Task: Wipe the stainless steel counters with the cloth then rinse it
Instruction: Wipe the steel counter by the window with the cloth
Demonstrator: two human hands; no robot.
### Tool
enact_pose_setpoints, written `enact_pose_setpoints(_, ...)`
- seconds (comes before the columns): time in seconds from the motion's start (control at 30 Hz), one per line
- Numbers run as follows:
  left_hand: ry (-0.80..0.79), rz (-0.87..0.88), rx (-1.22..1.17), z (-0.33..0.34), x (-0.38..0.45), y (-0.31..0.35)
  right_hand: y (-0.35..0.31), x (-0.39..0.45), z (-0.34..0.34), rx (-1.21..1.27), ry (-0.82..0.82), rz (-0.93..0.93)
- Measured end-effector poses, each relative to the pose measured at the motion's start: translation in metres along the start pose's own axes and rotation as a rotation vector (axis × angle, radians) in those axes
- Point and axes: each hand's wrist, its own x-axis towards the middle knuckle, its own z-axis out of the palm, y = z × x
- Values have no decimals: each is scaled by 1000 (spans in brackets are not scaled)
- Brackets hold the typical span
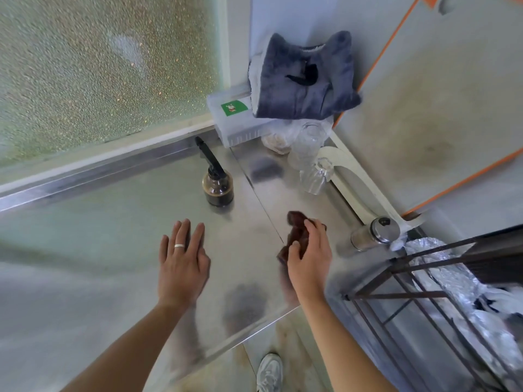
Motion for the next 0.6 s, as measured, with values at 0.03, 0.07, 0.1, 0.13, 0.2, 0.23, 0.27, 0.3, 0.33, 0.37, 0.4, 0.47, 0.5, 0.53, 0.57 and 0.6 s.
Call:
enact_pose_setpoints(0.03,-1,-2,-2,0,1,0,3,2,6,-120,-42,19)
enact_pose_setpoints(0.07,-1,-2,-3,1,1,0,4,3,13,-206,-77,13)
enact_pose_setpoints(0.1,0,-4,-2,1,1,0,4,2,21,-230,-98,-10)
enact_pose_setpoints(0.13,2,-6,0,1,2,0,-1,3,28,-212,-114,-35)
enact_pose_setpoints(0.2,7,-8,-1,2,2,-1,-14,5,41,-156,-160,-96)
enact_pose_setpoints(0.23,7,-7,-4,1,2,-1,-19,5,47,-142,-184,-143)
enact_pose_setpoints(0.27,3,-5,-5,1,2,-1,-23,4,51,-131,-208,-191)
enact_pose_setpoints(0.3,-2,-3,-4,1,1,-1,-24,1,54,-114,-231,-236)
enact_pose_setpoints(0.33,-7,-4,-4,0,1,-1,-25,-3,55,-91,-266,-287)
enact_pose_setpoints(0.37,-15,-7,-8,0,0,-1,-24,-8,52,-55,-321,-359)
enact_pose_setpoints(0.4,-22,-12,-14,-2,0,-1,-23,-13,48,-13,-384,-439)
enact_pose_setpoints(0.47,-28,-11,-18,-4,0,-2,-20,-17,38,72,-459,-546)
enact_pose_setpoints(0.5,-26,-8,-22,-5,0,-2,-20,-13,35,113,-431,-546)
enact_pose_setpoints(0.53,-23,-6,-27,-5,0,-2,-19,-7,33,147,-348,-514)
enact_pose_setpoints(0.57,-22,-8,-30,-4,0,-2,-17,2,35,165,-242,-457)
enact_pose_setpoints(0.6,-21,-10,-30,-3,-1,-2,-14,14,38,153,-147,-378)
